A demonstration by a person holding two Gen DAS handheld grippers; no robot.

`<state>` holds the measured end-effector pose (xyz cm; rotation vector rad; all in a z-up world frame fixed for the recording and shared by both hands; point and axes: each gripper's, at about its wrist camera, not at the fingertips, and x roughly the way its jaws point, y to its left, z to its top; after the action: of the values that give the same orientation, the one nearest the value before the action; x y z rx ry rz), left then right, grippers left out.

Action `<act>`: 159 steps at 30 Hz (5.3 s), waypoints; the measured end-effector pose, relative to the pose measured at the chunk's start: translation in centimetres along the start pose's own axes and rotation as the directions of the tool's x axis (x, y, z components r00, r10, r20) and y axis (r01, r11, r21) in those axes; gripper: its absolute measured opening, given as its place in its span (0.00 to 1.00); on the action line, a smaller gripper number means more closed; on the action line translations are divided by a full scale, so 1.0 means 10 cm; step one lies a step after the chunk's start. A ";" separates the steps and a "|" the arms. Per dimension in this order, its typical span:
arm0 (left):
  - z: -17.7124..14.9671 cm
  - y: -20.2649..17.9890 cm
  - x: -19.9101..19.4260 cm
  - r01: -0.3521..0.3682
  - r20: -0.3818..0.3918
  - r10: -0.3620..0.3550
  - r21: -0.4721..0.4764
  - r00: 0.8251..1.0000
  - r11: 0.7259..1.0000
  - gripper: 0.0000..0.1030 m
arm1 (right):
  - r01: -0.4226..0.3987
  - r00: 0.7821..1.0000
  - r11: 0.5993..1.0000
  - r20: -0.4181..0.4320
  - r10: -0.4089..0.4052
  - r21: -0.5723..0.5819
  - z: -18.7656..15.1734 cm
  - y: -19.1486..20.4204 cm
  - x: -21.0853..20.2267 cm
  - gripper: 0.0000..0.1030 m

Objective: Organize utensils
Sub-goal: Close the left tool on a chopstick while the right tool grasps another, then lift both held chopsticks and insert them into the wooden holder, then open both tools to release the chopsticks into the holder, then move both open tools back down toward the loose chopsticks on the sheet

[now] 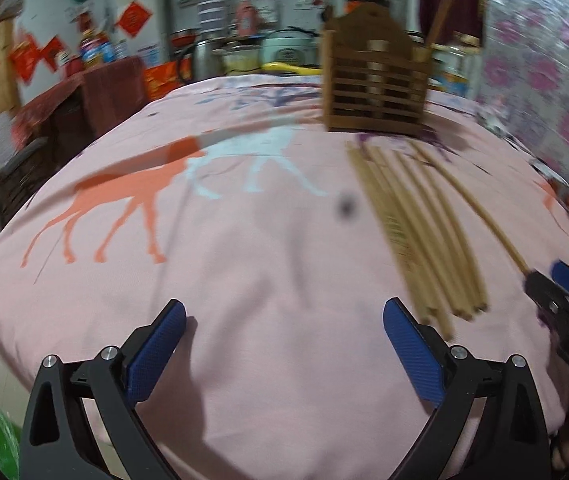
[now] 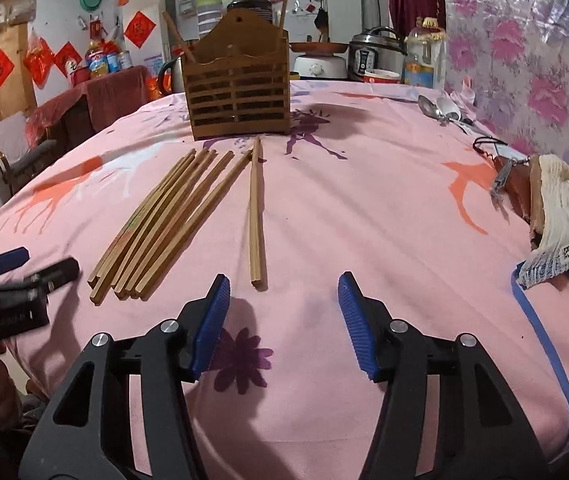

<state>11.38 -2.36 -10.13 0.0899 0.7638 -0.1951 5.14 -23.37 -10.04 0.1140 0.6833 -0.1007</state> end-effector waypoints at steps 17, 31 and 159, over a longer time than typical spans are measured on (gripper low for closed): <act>0.14 0.26 0.18 -0.047 -0.022 0.045 -0.086 0.999 0.995 0.94 | -0.003 1.000 1.000 -0.005 0.003 0.011 -0.01 -0.02 0.01 0.55; 0.19 -0.08 0.22 0.033 0.036 -0.033 0.014 0.999 0.999 0.32 | -0.039 0.999 0.999 0.031 0.039 0.005 0.03 0.00 -0.04 0.51; 2.75 0.33 -0.28 0.020 0.278 0.025 -0.157 0.960 0.987 0.78 | -0.179 0.924 0.982 0.353 0.147 0.060 2.60 -0.07 -0.23 0.29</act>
<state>28.76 -2.92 11.60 -0.0866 0.4948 -0.1399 19.46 -27.57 11.41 0.2347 0.3132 0.0100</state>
